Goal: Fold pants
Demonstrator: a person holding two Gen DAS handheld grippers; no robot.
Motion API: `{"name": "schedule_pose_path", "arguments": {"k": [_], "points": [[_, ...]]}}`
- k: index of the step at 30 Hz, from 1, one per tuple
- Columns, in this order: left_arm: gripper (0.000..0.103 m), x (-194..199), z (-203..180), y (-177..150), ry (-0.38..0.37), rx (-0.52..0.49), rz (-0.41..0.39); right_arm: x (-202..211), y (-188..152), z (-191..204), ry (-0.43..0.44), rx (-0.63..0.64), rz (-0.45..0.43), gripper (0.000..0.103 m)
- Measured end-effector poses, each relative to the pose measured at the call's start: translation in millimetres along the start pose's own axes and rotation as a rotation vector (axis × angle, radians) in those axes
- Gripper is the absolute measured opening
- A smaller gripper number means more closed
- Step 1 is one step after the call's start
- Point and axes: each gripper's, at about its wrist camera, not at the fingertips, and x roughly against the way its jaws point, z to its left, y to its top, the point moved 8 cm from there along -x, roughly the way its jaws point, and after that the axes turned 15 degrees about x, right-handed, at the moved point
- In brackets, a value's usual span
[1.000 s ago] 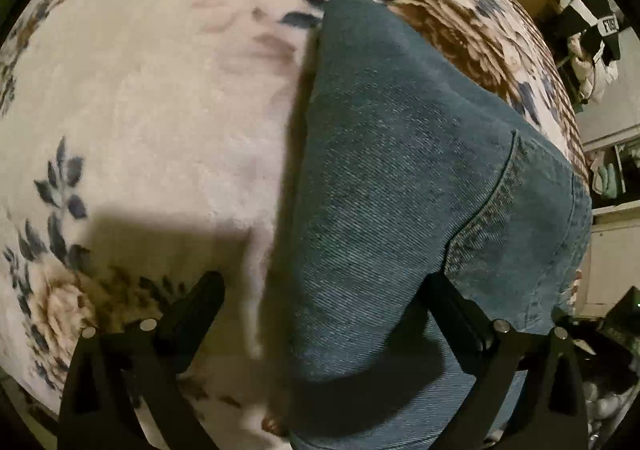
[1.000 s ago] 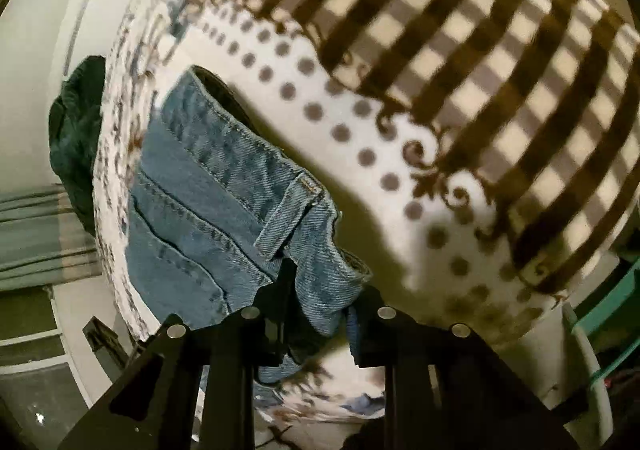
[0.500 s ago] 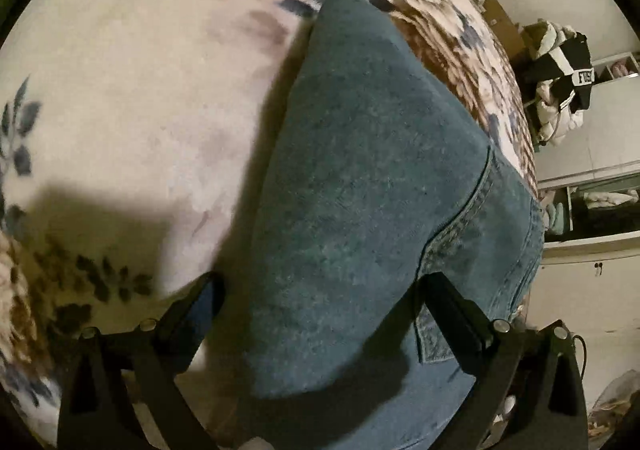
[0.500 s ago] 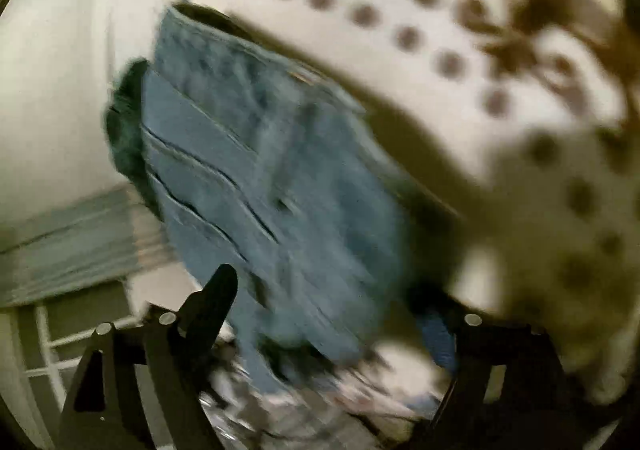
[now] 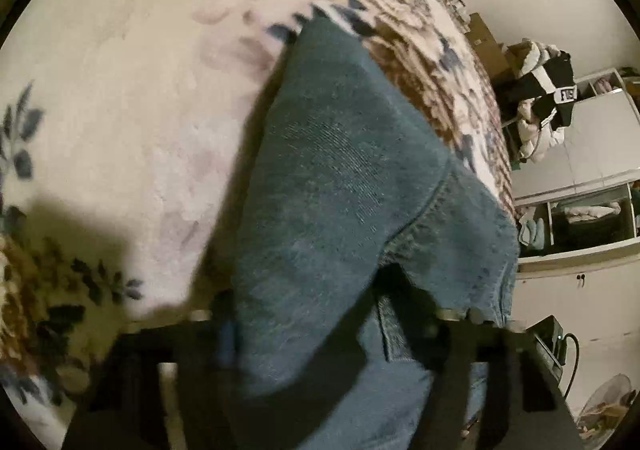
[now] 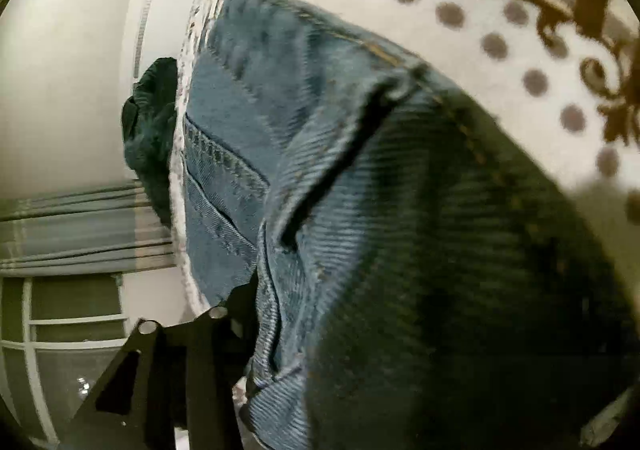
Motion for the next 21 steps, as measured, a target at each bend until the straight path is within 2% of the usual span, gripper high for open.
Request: {"name": "schedule_pose_path", "arguments": {"k": [1,4,12,17,21], "points": [[0.03,3.0,-1.6,0.1,-0.003,-0.004,-0.005,1.4,-0.4,3.7,-0.014,0.006,-0.004,0.041],[0.022,22.4,-13.2,-2.0,-0.016,-0.025,-0.016,9.5,-2.1,21.7,-0.059,0.043,-0.016,0.037],[0.018,78.0,-59.6,12.9,-0.053,-0.035,-0.077,55.3,7.8,86.1,-0.054,0.104,-0.04,0.035],[0.018,110.8,-88.5,50.9,-0.096,-0.042,-0.133,57.7,26.0,150.7,-0.022,0.17,-0.059,0.034],[0.018,124.2,-105.9,100.1,-0.127,-0.056,-0.172,53.8,64.7,198.8,0.008,0.222,-0.086,0.034]]}}
